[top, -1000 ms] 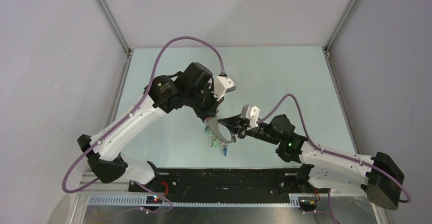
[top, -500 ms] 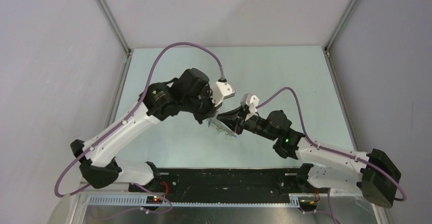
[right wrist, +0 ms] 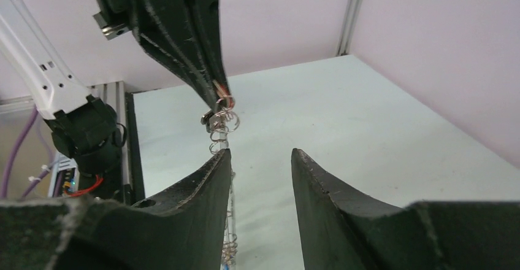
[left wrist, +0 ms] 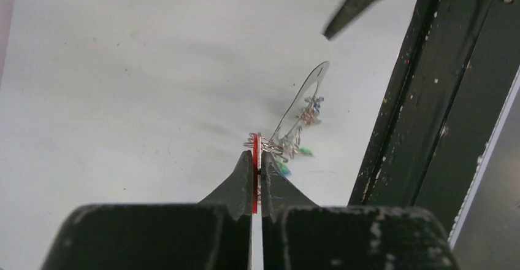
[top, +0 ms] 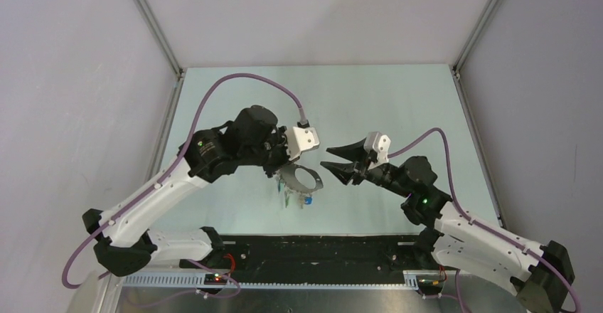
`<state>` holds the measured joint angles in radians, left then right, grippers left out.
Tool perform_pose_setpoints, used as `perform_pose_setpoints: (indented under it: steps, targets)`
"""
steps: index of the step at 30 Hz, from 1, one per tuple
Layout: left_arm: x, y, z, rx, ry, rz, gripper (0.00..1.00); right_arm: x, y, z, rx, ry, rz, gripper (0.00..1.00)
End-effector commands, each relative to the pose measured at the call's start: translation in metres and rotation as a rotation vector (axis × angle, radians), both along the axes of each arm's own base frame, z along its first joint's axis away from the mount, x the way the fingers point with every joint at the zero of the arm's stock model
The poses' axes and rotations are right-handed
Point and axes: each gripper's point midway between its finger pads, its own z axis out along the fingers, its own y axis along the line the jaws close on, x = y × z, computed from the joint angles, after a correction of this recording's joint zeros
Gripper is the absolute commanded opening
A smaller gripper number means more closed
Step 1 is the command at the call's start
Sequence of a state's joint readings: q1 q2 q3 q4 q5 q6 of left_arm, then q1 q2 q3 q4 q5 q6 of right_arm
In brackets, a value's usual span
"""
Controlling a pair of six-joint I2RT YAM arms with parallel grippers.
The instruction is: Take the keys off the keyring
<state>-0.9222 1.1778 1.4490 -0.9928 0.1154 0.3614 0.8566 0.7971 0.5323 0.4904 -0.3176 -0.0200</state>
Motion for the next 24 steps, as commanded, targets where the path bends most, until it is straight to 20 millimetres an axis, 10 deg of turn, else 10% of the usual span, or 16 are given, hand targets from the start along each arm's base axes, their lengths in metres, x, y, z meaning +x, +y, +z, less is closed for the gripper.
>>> perform_pose_setpoints:
  steps: [1,24]
  targets:
    - [-0.008,-0.007,0.017,-0.043,-0.129,-0.153,0.0,0.003,0.002,-0.002,-0.028,-0.076,0.027,0.46]
    - [-0.028,-0.015,0.024,-0.029,-0.274,-0.394,0.0,-0.025,0.04,0.005,-0.046,-0.168,0.296,0.44]
